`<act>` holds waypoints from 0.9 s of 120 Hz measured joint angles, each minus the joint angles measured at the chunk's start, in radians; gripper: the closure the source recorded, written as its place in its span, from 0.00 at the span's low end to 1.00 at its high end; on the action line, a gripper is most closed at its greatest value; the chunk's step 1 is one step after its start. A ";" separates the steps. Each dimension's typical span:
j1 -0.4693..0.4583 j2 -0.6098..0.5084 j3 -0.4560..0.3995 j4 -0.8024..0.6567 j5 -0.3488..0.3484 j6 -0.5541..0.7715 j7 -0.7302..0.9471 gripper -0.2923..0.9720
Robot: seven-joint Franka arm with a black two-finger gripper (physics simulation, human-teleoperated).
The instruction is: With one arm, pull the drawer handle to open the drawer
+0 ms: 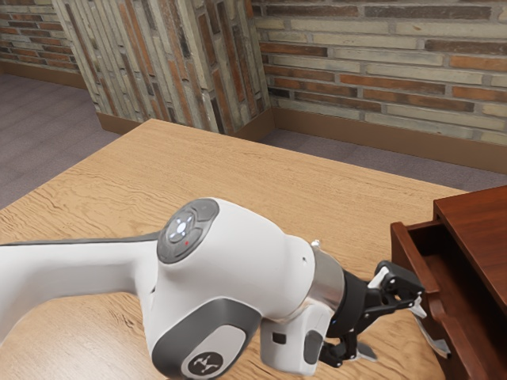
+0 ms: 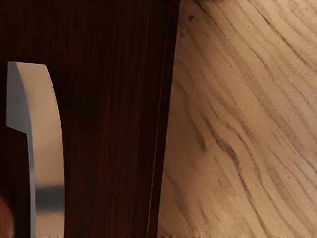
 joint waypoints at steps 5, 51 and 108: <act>0.003 -0.008 -0.001 -0.008 0.001 0.001 0.000 0.22; 0.160 -0.074 -0.156 -0.083 -0.013 0.008 -0.002 0.25; 0.304 -0.152 -0.287 -0.173 -0.011 0.014 -0.011 0.24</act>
